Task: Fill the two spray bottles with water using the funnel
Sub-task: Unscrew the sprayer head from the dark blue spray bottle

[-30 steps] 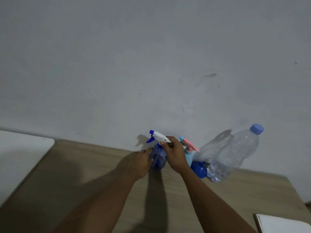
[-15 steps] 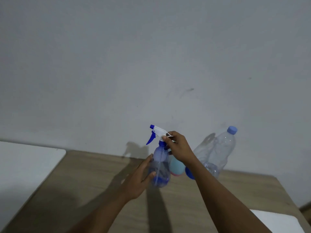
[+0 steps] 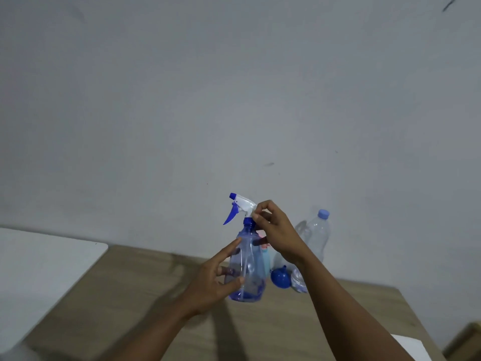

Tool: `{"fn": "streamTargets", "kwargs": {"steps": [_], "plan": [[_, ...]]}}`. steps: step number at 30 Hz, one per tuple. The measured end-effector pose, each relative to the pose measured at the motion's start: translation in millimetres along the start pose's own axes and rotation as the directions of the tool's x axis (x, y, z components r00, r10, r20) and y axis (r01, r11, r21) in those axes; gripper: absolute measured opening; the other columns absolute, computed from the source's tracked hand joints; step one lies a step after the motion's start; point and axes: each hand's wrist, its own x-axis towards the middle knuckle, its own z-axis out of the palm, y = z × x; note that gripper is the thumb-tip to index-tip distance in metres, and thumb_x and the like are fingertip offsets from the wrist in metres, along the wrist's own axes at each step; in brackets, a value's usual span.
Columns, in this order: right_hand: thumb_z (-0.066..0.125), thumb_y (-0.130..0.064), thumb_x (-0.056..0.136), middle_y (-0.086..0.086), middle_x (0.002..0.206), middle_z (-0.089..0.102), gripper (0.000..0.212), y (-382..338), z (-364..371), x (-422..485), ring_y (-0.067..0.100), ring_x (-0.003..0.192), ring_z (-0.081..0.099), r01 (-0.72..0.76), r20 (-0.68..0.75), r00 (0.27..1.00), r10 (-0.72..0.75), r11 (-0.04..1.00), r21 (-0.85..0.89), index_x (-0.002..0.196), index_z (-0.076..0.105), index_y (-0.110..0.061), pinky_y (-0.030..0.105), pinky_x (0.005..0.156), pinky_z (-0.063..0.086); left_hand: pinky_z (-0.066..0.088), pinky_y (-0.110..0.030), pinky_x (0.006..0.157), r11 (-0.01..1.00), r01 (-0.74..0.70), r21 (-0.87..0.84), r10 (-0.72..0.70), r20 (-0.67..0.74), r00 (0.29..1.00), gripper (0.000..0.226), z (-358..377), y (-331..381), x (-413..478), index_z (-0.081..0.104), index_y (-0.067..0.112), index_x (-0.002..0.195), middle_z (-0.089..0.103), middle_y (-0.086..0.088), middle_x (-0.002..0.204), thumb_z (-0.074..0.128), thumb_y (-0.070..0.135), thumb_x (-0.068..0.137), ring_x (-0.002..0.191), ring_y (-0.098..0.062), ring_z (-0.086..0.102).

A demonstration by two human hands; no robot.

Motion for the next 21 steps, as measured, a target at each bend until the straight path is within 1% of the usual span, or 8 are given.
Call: {"fn": "streamTargets", "kwargs": {"steps": [3,6,9,11,12,14,17,21], "plan": [[0.058,-0.016,0.101,0.011,0.106,0.073,0.015,-10.3,-4.8,-12.7,0.029,0.094,0.069,0.004,0.009,1.000,-0.004,1.000,0.014,0.109,0.070,-0.016,0.050,0.077,0.062,0.058,-0.048,0.092,1.000,-0.016,0.016,0.016,-0.007,1.000,0.079,3.8,11.4,-9.4,0.039,0.055,0.141,0.052,0.020,0.143,0.080,0.037,0.076,0.114,-0.025,0.066],[0.062,-0.014,0.098,0.006,0.104,0.076,0.020,-15.0,-6.4,-21.4,0.027,0.100,0.071,0.015,-0.035,0.999,-0.014,0.999,0.042,0.113,0.074,-0.019,0.046,0.080,0.062,0.060,-0.044,0.088,1.000,-0.030,0.000,0.030,-0.002,1.000,0.079,11.9,22.1,-16.1,0.039,0.058,0.139,0.052,0.023,0.140,0.080,0.035,0.076,0.114,-0.021,0.066],[0.065,-0.012,0.095,0.007,0.103,0.077,0.021,-17.1,-4.9,-28.5,0.018,0.094,0.073,0.037,-0.083,0.996,-0.033,0.998,0.053,0.113,0.075,-0.017,0.032,0.078,0.062,0.062,-0.041,0.083,1.000,-0.028,0.004,0.028,-0.010,1.000,0.084,21.4,30.6,-20.7,0.040,0.059,0.138,0.053,0.030,0.133,0.086,0.033,0.073,0.111,-0.017,0.067],[0.068,-0.012,0.093,0.004,0.102,0.077,0.022,-18.4,-5.1,-32.6,0.014,0.091,0.072,0.041,-0.097,0.995,-0.035,0.998,0.055,0.113,0.075,-0.015,0.023,0.073,0.059,0.062,-0.041,0.084,1.000,-0.020,0.001,0.020,-0.015,1.000,0.085,25.2,33.4,-22.9,0.041,0.061,0.136,0.054,0.027,0.133,0.088,0.035,0.070,0.112,-0.019,0.067],[0.070,-0.011,0.092,0.003,0.101,0.077,0.022,-18.6,-6.0,-34.2,0.014,0.089,0.072,0.037,-0.102,0.994,-0.031,0.997,0.060,0.112,0.075,-0.015,0.022,0.073,0.059,0.062,-0.041,0.084,1.000,-0.017,-0.003,0.017,-0.014,1.000,0.086,25.7,34.1,-24.0,0.042,0.061,0.135,0.055,0.024,0.135,0.089,0.036,0.068,0.112,-0.021,0.066],[0.072,-0.010,0.089,0.004,0.098,0.078,0.021,-17.5,-8.6,-36.3,0.020,0.089,0.073,0.028,-0.108,0.994,-0.019,0.996,0.085,0.109,0.076,-0.016,0.026,0.076,0.061,0.062,-0.042,0.083,1.000,-0.016,-0.008,0.016,-0.006,1.000,0.087,25.4,34.8,-25.4,0.043,0.059,0.135,0.056,0.019,0.136,0.089,0.036,0.065,0.112,-0.023,0.066],[0.072,-0.007,0.088,0.011,0.100,0.078,0.021,-13.9,-11.8,-37.3,0.032,0.097,0.072,0.026,-0.107,0.994,-0.010,0.989,0.144,0.106,0.077,-0.017,0.038,0.087,0.061,0.062,-0.045,0.082,0.999,-0.030,0.015,0.030,0.005,1.000,0.088,25.0,35.3,-25.3,0.044,0.053,0.138,0.058,0.018,0.135,0.089,0.031,0.066,0.110,-0.023,0.067],[0.071,-0.005,0.089,0.009,0.100,0.079,0.023,-9.9,-15.9,-36.9,0.028,0.093,0.074,0.024,-0.083,0.996,-0.011,0.987,0.161,0.109,0.076,-0.016,0.031,0.082,0.061,0.062,-0.040,0.081,0.999,-0.031,-0.006,0.031,0.012,0.999,0.090,26.5,33.2,-24.3,0.043,0.056,0.138,0.058,0.017,0.135,0.088,0.022,0.068,0.110,-0.024,0.067]]}}
